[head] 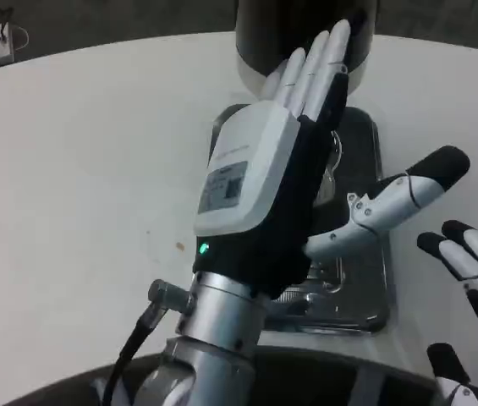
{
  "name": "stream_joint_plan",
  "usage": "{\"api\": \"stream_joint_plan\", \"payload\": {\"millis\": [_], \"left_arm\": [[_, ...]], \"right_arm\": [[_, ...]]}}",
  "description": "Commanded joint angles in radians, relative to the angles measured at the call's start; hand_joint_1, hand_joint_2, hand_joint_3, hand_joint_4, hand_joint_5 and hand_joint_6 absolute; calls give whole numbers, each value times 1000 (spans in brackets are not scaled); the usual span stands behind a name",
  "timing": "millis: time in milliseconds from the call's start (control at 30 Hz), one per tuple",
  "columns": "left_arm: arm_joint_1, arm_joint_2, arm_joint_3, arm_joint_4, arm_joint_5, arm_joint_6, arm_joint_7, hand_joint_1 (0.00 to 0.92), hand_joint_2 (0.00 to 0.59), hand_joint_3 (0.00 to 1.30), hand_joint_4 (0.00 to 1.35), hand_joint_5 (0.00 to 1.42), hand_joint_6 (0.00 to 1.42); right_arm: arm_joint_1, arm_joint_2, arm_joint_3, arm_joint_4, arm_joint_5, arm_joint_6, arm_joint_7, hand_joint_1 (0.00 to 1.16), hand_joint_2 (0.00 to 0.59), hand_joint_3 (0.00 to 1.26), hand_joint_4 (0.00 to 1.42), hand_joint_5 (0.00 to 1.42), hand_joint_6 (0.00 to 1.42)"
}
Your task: Grasp the cup under the faucet to collect the drink, then remove the cup.
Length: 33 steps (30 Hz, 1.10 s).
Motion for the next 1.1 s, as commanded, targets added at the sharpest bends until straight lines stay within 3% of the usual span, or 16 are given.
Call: {"api": "stream_joint_plan", "payload": {"millis": [33,767,1100], "left_arm": [[-11,11,-15,14,30,1,-33,0,148,0,0,0,0],[-109,67,-28,-9,189,29,-270,0,139,0,0,0,0],[-130,69,-26,14,195,25,-287,0,135,0,0,0,0]], "right_arm": [[-1,-8,-10,8,13,-3,6,205,532,115,74,170,250],[-22,-7,1,24,21,3,15,199,532,115,74,170,250],[-47,-3,27,52,65,32,61,215,509,113,74,170,250]]}}
